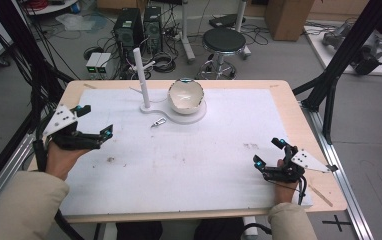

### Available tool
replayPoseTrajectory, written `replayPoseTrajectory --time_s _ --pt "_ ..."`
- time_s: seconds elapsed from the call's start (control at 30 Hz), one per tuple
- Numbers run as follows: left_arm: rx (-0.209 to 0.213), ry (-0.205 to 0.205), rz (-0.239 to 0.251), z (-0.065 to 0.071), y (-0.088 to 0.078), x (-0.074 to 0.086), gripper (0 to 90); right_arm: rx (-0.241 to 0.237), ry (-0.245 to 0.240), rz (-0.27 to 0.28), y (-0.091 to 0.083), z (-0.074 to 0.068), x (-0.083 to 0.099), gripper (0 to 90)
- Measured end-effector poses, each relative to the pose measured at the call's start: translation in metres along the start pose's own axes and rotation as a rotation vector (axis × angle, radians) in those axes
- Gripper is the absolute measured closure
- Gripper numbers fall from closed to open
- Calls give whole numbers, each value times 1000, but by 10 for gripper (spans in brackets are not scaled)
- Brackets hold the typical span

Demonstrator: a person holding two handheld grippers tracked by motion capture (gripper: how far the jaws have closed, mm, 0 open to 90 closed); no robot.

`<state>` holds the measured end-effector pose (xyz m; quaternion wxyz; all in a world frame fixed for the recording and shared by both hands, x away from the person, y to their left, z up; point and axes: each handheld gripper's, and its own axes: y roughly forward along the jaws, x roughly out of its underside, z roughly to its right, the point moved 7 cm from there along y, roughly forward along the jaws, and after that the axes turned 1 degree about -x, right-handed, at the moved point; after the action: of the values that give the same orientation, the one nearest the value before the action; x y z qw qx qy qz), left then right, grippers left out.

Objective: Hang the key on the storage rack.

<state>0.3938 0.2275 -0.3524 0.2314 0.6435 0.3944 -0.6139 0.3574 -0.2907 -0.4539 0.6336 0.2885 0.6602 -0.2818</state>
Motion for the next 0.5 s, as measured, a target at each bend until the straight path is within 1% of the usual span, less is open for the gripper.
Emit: replayPoseTrajectory --time_s 0.07,0.17,0.2,0.23,0.27,0.33,0.5 --pt "49 12 -22 3 12 -9 19 -1 2 1 0 0 0 4" --pt "106 22 -61 7 27 -16 19 -1 -2 5 0 1 0 4" --pt "115 29 -77 8 33 -18 19 0 -1 5 0 1 0 4" --pt "119 37 -105 10 39 -20 19 0 -2 4 0 1 0 4" --pt "119 32 -112 11 44 -21 19 0 -1 5 0 1 0 4" --pt "131 36 -146 13 54 -22 19 -1 -2 5 0 1 0 4" --pt "146 34 -196 19 84 -23 19 -1 0 0 0 0 0 4"
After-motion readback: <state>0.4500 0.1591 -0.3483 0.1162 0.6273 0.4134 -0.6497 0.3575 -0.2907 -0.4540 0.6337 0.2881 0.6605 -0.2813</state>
